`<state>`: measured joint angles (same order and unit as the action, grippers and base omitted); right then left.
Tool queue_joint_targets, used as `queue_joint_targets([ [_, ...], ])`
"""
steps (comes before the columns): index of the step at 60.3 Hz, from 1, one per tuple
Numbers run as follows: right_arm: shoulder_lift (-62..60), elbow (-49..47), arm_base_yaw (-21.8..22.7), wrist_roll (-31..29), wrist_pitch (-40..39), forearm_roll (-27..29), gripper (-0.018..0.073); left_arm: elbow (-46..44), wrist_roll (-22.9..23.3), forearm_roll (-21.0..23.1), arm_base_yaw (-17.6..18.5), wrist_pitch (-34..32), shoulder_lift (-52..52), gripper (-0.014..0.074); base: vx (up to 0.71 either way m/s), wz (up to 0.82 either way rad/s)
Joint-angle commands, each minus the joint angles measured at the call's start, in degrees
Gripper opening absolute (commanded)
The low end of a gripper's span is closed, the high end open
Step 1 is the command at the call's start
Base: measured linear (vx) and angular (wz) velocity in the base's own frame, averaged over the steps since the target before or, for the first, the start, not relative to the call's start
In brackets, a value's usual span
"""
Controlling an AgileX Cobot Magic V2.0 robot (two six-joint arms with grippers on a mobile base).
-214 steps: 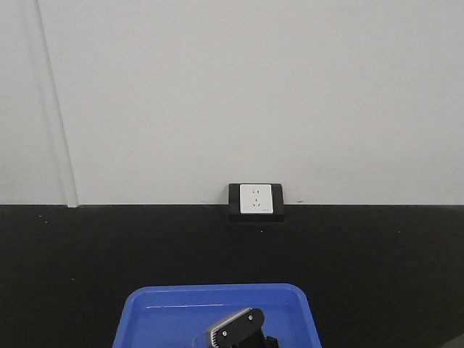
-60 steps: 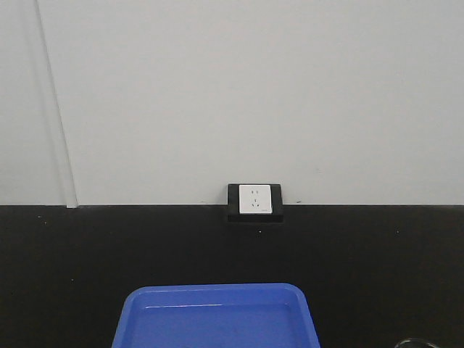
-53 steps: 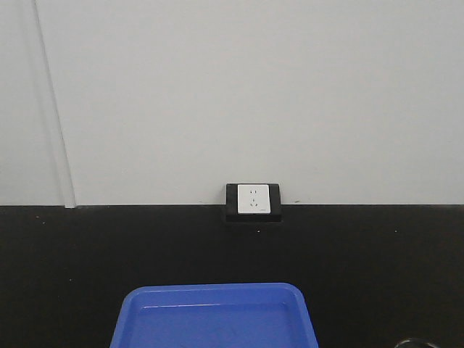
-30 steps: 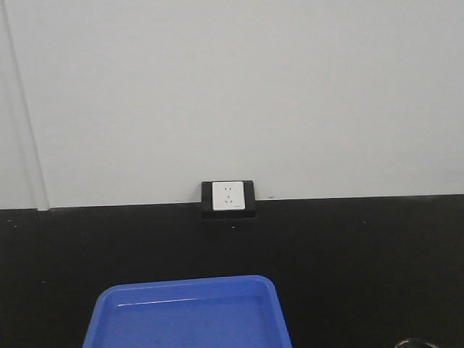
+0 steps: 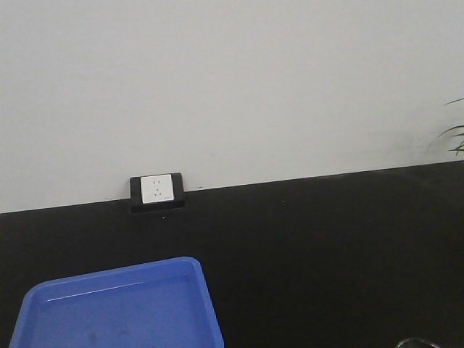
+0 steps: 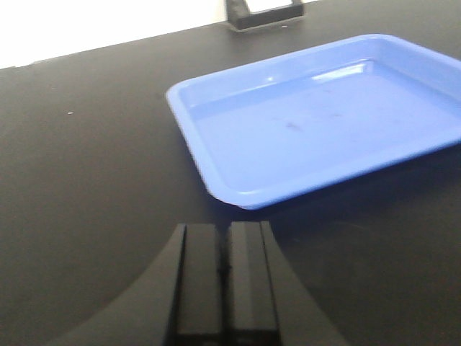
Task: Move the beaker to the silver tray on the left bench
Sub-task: 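Turn the base away from the blue tray holding the beaker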
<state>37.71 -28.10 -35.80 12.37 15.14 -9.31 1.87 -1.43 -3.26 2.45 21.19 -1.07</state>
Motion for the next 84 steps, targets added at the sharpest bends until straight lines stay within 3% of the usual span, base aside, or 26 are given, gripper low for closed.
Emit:
queue_joint_targets([
  [1,-0.17,-1.76,-0.02,-0.30,-4.30,-0.85,-0.0013,1.14,0.10,0.15,0.41,-4.32,-0.42,0.0001,-0.16,-0.25],
  [26,-0.17,-1.76,-0.02,-0.30,-3.92,-0.85,-0.0011,1.14,0.10,0.15,0.41,-4.32,-0.42,0.0001,-0.20,-0.01],
  [84,-0.17,-1.76,-0.02,-0.30,-3.92,-0.85,-0.0011,1.14,0.10,0.15,0.41,-4.32,-0.42,0.0001,-0.31,0.32],
])
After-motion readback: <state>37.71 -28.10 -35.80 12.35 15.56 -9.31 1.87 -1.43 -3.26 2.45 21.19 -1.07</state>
